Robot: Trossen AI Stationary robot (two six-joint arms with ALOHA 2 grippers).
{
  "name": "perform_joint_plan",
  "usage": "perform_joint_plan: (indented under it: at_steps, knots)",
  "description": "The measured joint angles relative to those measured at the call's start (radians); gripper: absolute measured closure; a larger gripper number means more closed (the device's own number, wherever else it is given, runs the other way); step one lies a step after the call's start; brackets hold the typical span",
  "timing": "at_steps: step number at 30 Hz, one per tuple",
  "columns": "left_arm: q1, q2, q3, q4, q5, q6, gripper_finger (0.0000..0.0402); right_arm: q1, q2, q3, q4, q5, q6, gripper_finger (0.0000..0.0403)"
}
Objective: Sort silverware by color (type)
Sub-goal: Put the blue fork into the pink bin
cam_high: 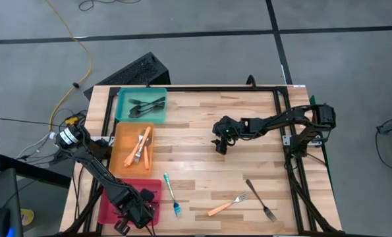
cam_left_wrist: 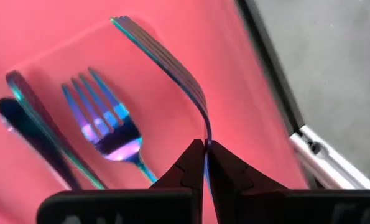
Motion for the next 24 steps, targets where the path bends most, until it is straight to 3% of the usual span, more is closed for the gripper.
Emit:
perform_joint_plan:
  at_steps: [24]
  knots:
    - [0.011,0.050,-0.011,0.011,-0.010,0.078,0.0401,0.000,0.000,0.000,0.000,0.000,0.001,0.0148]
